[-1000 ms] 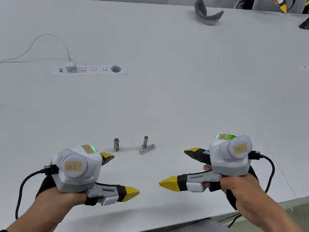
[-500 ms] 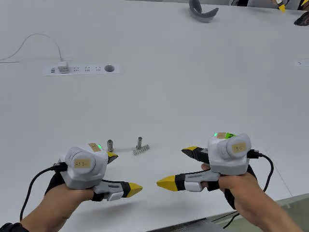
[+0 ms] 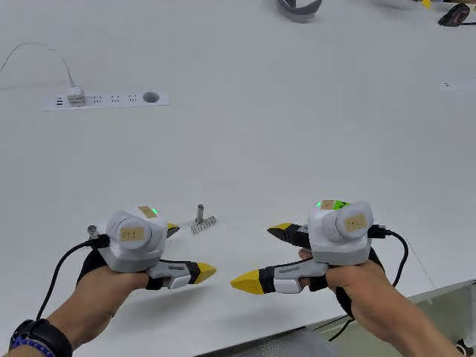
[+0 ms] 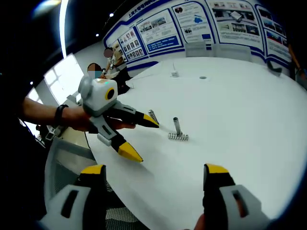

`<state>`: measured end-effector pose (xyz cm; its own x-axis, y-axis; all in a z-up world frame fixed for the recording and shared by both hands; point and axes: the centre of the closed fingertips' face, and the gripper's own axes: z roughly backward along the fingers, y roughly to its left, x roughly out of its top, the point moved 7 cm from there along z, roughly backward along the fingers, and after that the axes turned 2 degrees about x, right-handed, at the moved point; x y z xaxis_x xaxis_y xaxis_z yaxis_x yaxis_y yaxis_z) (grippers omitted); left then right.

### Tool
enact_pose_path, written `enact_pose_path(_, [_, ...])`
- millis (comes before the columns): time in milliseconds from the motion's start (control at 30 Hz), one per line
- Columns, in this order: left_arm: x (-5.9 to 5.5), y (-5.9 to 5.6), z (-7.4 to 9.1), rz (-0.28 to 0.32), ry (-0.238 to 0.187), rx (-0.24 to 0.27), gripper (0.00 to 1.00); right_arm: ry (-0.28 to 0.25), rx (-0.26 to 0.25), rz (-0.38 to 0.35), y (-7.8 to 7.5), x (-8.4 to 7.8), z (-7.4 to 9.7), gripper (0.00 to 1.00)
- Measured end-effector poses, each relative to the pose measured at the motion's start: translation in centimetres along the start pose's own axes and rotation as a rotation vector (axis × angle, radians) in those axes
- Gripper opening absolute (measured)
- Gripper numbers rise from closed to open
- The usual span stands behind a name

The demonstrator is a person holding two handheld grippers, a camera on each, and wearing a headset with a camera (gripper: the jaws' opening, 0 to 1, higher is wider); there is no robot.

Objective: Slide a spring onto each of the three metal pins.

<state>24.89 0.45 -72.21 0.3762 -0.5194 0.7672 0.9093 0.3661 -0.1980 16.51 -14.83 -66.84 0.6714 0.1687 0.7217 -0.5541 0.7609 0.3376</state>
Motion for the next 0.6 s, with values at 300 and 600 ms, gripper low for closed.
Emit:
enact_pose_path(300, [0.5, 1.1, -1.7, 0.015, -0.004, 0.026, 0.62, -0.001, -0.001, -0.007, -0.2, -0.1, 0.0, 0.84])
enact_pose_path(600, [0.0, 1.6, -3.4, 0.043, 0.008, 0.059, 0.53, 0.006, 0.008, -0.013, -0.2, -0.4, -0.2, 0.84])
